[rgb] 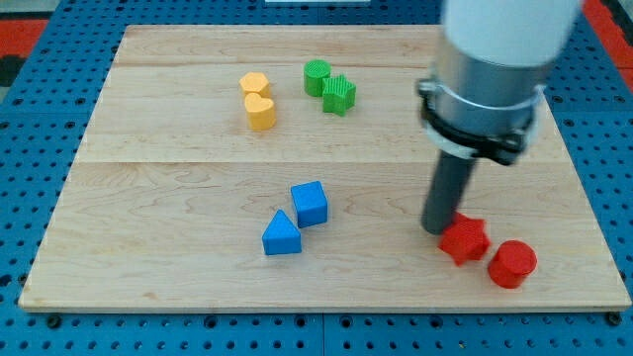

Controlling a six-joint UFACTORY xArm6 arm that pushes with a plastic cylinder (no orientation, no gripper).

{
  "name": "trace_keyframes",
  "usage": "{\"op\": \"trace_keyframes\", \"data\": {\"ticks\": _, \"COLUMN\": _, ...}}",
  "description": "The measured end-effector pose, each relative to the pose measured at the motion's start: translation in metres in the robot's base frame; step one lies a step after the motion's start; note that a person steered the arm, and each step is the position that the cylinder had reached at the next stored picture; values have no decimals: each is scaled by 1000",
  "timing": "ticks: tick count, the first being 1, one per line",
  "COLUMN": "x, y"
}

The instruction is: Move the arm to the center of the board

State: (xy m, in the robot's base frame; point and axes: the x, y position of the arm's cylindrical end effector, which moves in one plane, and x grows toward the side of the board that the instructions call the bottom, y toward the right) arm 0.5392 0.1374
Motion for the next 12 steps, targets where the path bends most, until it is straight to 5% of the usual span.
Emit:
{"op": "trace_keyframes", "data": {"ticks": 2, "x": -17, "y": -20}}
{"op": "trace_keyframes", "data": {"ticks": 3, "x": -62, "y": 12}}
{"op": "trace_keyframes", "data": {"ticks": 7, "x": -82, "y": 54}}
{"op": "trace_keyframes", "data": {"ticks": 11, "x": -120, "y": -123}}
{"op": "trace_keyframes", "data": {"ticks": 12, "x": -120, "y": -124}}
